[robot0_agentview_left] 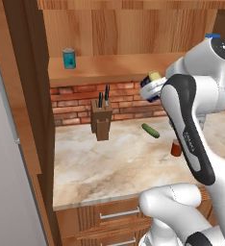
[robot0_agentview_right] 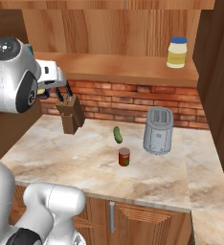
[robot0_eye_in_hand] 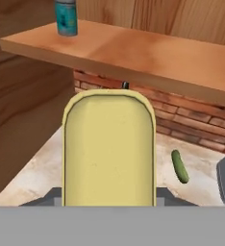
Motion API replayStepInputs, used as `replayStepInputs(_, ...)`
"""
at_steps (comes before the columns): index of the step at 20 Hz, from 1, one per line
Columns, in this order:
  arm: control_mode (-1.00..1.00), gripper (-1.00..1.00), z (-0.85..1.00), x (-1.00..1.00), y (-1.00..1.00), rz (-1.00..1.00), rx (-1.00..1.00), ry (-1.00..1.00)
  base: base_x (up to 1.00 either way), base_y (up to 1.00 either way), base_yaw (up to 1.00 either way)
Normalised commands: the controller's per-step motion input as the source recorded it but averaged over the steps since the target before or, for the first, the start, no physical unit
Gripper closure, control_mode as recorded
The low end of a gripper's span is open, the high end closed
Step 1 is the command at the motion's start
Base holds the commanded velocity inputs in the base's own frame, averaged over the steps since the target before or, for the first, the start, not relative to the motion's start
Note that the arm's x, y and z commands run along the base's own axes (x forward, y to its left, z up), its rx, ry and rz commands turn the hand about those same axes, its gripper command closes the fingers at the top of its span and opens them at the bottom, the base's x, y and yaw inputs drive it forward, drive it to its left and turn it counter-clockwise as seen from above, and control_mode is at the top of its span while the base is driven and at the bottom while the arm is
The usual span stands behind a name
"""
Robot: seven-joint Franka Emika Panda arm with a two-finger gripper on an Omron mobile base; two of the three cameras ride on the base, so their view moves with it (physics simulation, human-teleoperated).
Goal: Pick the cans from the counter and place them in their designated side in the cabinet.
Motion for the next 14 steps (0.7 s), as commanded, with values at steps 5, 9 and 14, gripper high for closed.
replayStepInputs(5,-1.0,1.0,0.18,0.2,0.12,0.05,0.0,-0.04,0.0,0.0,0.0)
replayStepInputs(9,-1.0,1.0,0.14,0.21,0.11,0.04,0.01,-0.03,0.0,0.0,0.0)
replayStepInputs(14,-1.0,1.0,0.04,0.22,0.12,0.04,0.0,-0.06,0.0,0.0,0.0)
